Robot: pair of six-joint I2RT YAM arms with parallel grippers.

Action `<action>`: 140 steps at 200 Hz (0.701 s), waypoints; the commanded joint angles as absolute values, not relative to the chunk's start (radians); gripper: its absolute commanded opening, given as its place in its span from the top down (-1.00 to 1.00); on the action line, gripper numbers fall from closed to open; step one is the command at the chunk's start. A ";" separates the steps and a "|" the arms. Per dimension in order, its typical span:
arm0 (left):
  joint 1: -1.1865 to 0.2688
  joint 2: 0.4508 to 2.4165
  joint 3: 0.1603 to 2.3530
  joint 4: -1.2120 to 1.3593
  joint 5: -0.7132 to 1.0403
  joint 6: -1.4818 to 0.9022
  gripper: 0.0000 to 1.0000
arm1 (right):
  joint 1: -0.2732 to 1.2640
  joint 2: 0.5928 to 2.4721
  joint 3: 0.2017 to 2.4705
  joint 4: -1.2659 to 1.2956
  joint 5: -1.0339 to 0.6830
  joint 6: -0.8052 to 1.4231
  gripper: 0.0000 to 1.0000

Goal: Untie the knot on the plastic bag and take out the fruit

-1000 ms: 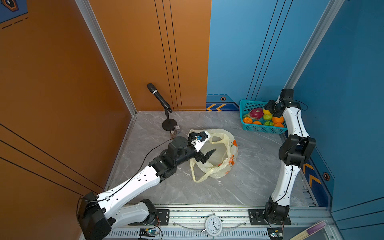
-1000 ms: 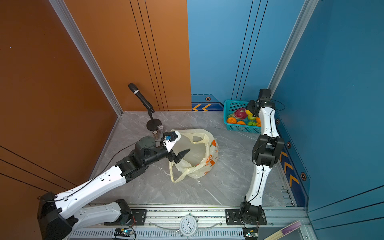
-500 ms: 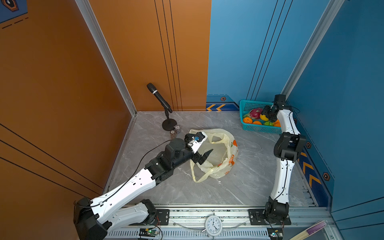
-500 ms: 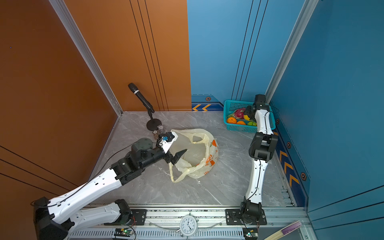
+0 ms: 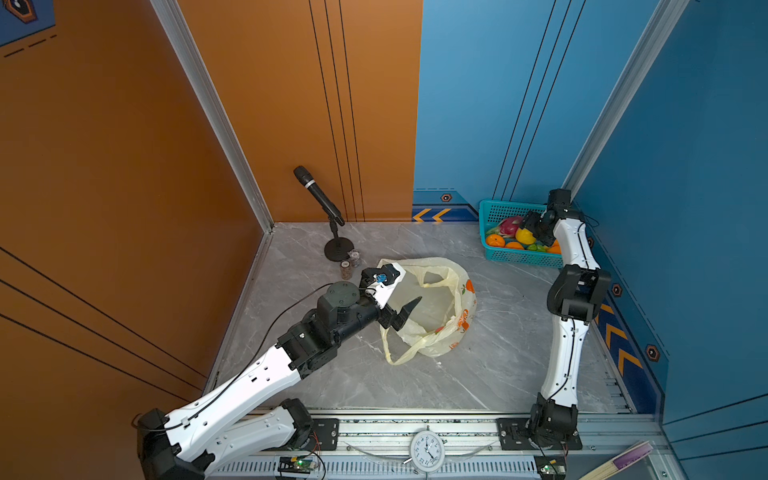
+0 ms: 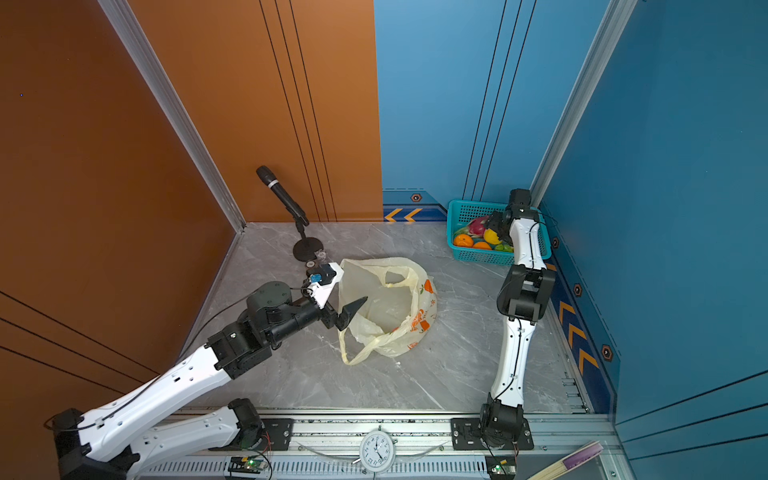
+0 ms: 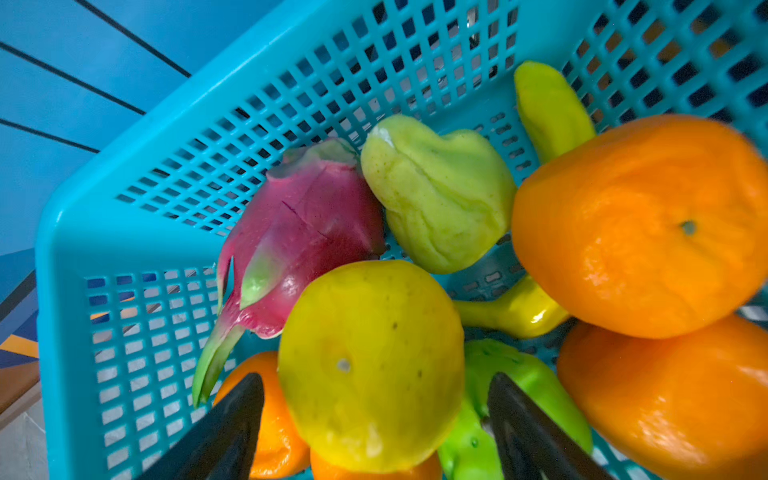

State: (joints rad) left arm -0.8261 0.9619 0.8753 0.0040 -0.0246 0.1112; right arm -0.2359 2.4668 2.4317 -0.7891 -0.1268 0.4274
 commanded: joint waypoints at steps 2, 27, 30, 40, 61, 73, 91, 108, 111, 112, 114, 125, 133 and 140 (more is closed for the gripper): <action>-0.835 0.941 0.862 0.001 -0.060 0.099 -0.92 | -0.244 2.299 2.449 -0.836 -0.131 0.430 -0.78; -0.834 0.914 0.845 -0.004 -0.076 0.101 -0.92 | -0.245 2.182 2.396 -0.845 -0.150 0.412 -0.78; -0.833 0.910 0.842 -0.005 -0.081 0.102 -0.92 | -0.244 2.165 2.385 -0.844 -0.152 0.409 -0.78; -0.832 0.898 0.832 -0.006 -0.105 0.100 -0.92 | -0.242 2.107 2.341 -0.841 -0.167 0.397 -0.79; -0.822 0.878 0.813 -0.025 -0.180 0.086 -0.92 | -0.235 1.951 2.202 -0.812 -0.182 0.369 -0.80; -0.812 0.865 0.798 -0.032 -0.220 0.073 -0.92 | -0.229 1.856 2.088 -0.771 -0.178 0.356 -0.81; -0.794 0.842 0.762 -0.027 -0.250 0.069 -0.92 | -0.221 1.682 1.874 -0.673 -0.164 0.346 -0.83; -0.772 0.822 0.724 -0.013 -0.283 0.067 -0.92 | -0.210 1.514 1.635 -0.538 -0.128 0.334 -0.86; -0.767 0.818 0.716 -0.009 -0.289 0.066 -0.92 | -0.207 1.490 1.594 -0.517 -0.121 0.330 -0.86; -0.764 0.818 0.713 -0.007 -0.292 0.066 -0.92 | -0.207 1.483 1.581 -0.508 -0.119 0.330 -0.86; -0.763 0.817 0.709 -0.006 -0.297 0.065 -0.92 | -0.206 1.463 1.556 -0.491 -0.115 0.327 -0.87; -0.744 0.804 0.685 0.006 -0.316 0.060 -0.92 | -0.195 1.368 1.425 -0.416 -0.087 0.302 -0.88; -0.727 0.799 0.665 0.016 -0.330 0.057 -0.92 | -0.188 1.317 1.340 -0.372 -0.067 0.284 -0.89; -0.711 0.795 0.647 0.025 -0.341 0.056 -0.92 | -0.182 1.272 1.272 -0.342 -0.056 0.265 -0.90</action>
State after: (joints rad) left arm -0.7551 0.8185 0.6933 -0.0059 -0.2596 0.0772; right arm -0.2020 1.3903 1.4624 -0.5247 -0.1253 0.3367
